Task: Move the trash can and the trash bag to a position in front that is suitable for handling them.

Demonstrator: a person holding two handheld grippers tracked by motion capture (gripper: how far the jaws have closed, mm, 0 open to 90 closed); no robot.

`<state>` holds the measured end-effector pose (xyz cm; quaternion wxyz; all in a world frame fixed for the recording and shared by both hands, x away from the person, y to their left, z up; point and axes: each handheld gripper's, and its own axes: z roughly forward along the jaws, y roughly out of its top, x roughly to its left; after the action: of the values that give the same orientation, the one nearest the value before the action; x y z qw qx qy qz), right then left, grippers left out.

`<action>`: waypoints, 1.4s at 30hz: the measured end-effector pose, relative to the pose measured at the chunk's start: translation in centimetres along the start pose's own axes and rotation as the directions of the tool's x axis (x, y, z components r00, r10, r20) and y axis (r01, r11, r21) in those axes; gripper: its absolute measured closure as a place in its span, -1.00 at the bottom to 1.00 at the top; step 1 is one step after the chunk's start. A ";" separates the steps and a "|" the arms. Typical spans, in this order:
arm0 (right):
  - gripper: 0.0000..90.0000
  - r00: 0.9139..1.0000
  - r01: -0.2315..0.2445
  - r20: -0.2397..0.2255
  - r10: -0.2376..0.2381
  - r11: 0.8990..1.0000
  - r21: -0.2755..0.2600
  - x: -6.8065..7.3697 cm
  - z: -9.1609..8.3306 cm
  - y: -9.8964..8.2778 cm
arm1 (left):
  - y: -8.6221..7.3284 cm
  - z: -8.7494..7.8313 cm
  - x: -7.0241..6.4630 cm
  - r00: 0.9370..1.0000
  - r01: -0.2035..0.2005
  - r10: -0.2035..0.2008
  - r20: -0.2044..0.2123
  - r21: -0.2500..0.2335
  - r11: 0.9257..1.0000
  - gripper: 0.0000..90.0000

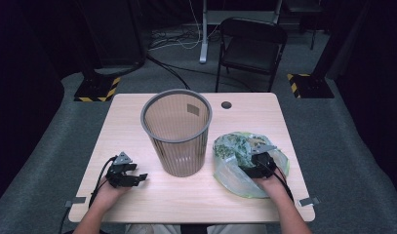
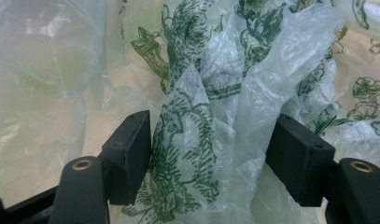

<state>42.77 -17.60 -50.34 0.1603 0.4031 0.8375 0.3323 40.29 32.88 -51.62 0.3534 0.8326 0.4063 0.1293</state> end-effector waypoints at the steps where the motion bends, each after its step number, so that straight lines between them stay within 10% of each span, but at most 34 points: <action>1: -0.28 1.000 -0.001 0.002 0.001 1.000 0.003 -0.1 0.0 -0.1 | 0.0 -0.1 0.0 1.000 0.014 -0.014 0.008 -0.005 1.000 -0.29; 22: -0.16 0.998 -0.064 -0.013 0.063 0.998 -0.010 -1.9 -0.8 -1.5 | 5.1 -6.7 -1.1 0.998 0.020 -0.010 0.061 -0.164 0.986 -0.30; 42: -0.14 0.997 -0.076 -0.016 0.076 0.997 -0.011 -2.0 -0.9 -1.9 | 11.5 -13.2 -2.2 0.996 -0.055 0.069 0.047 -0.254 0.966 -0.38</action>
<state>42.47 -20.44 -50.95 0.1434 0.4311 0.8208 0.3463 39.00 32.71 -33.99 0.4635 0.7965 0.3503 0.1676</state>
